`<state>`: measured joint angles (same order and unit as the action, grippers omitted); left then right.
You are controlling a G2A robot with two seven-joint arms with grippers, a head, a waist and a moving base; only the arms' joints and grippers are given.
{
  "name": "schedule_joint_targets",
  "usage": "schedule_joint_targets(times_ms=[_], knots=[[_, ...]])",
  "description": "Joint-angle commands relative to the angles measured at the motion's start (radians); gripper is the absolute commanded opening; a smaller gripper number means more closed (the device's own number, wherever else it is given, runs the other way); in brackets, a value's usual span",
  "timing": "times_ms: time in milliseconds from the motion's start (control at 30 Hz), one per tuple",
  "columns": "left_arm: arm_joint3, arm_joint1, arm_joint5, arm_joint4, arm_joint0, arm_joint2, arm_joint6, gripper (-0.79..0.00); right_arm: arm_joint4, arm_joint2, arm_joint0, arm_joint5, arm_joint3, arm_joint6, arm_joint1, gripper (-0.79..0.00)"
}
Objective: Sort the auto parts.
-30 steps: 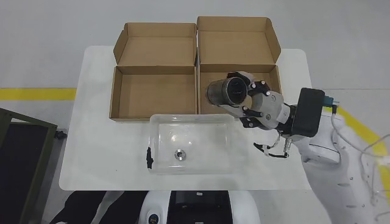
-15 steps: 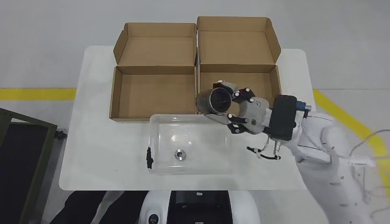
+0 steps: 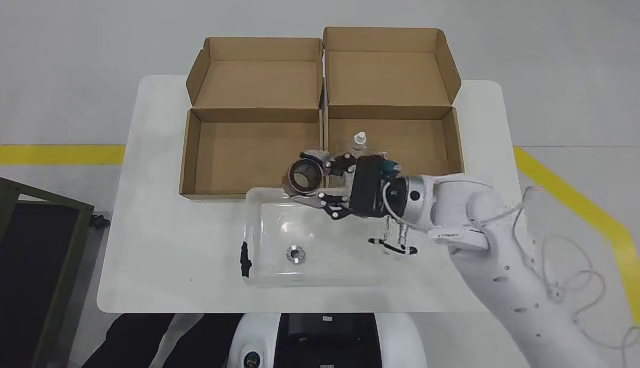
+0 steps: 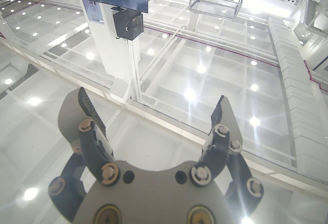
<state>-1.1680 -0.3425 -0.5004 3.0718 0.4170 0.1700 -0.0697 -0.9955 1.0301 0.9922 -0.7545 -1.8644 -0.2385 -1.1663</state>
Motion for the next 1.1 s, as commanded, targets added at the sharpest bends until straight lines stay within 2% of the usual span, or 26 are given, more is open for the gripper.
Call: schedule_joint_targets(times_ms=[0,600,800,1067], knots=[[0.000,0.000,0.000,0.000,0.000,0.000,0.000,0.000,-0.010,-0.027,-0.016,0.011,0.026,-0.003,-0.006,-0.785],[0.000,0.000,0.000,0.000,0.000,0.000,0.000,0.000,-0.100,-0.248,-0.185,0.168,0.257,-0.019,-0.083,-0.785],[0.000,0.000,0.000,0.000,0.000,0.000,0.000,0.000,-0.116,-0.278,-0.227,0.236,0.326,-0.028,-0.107,-0.785],[0.000,0.000,0.000,0.000,0.000,0.000,0.000,0.000,-0.128,-0.296,-0.268,0.312,0.398,-0.096,-0.132,-0.785]])
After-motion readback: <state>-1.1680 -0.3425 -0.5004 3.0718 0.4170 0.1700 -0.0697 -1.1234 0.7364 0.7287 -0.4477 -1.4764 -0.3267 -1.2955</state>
